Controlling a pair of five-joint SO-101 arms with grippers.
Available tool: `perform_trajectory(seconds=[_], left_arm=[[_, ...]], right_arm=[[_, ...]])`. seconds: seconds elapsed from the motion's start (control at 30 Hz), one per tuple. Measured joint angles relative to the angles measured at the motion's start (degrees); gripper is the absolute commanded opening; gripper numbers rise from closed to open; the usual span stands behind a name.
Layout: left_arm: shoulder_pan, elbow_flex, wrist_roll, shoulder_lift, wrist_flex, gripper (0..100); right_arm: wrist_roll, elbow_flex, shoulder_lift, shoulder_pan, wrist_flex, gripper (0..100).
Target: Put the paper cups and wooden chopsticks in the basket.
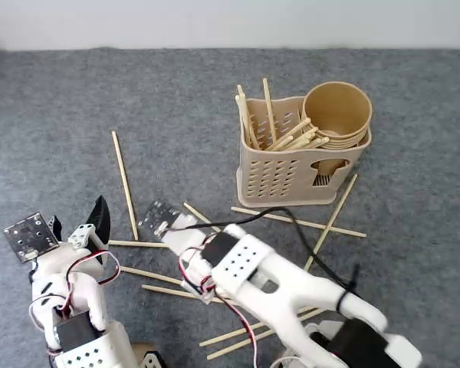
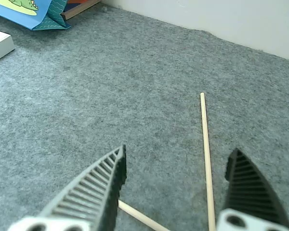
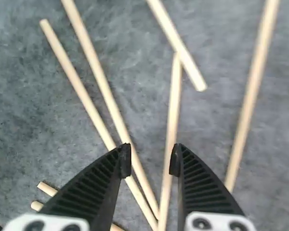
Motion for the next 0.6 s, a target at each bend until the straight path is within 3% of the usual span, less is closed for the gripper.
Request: perform_trajectory(seconds=[0.3, 0.6], left_arm=[[0.0, 0.0, 0.0, 0.0, 0.0, 32], [0.0, 0.0, 0.0, 0.0, 0.0, 32]], right_arm=[[-1.4, -0.1, 1.6, -6.9, -0.1, 24.5], [-1.4, 0.4, 3.0, -7.6, -0.5, 24.4]])
